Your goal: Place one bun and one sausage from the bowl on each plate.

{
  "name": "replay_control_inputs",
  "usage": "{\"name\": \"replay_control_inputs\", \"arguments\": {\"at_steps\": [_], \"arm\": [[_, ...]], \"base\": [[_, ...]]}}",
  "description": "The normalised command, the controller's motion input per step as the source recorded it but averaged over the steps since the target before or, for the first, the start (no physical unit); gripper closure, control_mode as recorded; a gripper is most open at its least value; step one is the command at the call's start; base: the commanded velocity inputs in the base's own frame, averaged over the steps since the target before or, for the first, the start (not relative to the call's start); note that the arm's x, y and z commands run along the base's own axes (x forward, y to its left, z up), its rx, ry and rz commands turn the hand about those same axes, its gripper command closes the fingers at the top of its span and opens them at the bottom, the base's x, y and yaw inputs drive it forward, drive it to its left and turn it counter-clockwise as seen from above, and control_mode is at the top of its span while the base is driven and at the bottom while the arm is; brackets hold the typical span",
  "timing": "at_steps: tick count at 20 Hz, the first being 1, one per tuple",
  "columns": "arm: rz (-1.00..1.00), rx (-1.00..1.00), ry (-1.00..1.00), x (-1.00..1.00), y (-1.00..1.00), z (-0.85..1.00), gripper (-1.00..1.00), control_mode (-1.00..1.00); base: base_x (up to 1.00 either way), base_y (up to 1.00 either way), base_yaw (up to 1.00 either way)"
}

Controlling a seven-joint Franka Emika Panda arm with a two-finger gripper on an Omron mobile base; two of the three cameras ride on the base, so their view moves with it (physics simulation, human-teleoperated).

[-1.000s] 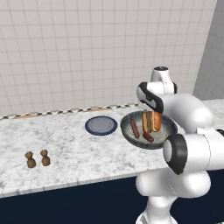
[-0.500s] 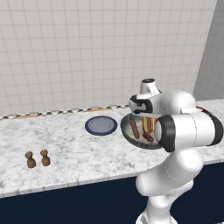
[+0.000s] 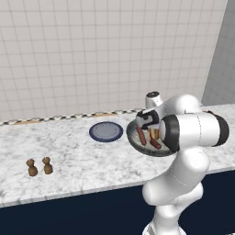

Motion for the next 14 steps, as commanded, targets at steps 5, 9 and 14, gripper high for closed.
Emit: {"name": "replay_control_inputs", "arguments": {"at_steps": [5,9,14], "arm": [[0.0,-0.06,0.01,0.24,0.04,-0.14,-1.0,-1.0],[0.0,-0.11,0.02,0.07,0.0,-0.43,-1.0,-1.0],[0.0,-0.04,0.0,0.02,0.0,-0.16,1.0,-1.0]], "base": [[0.0,0.0,0.0],[0.0,0.0,0.0],[0.0,0.0,0.0]]}}
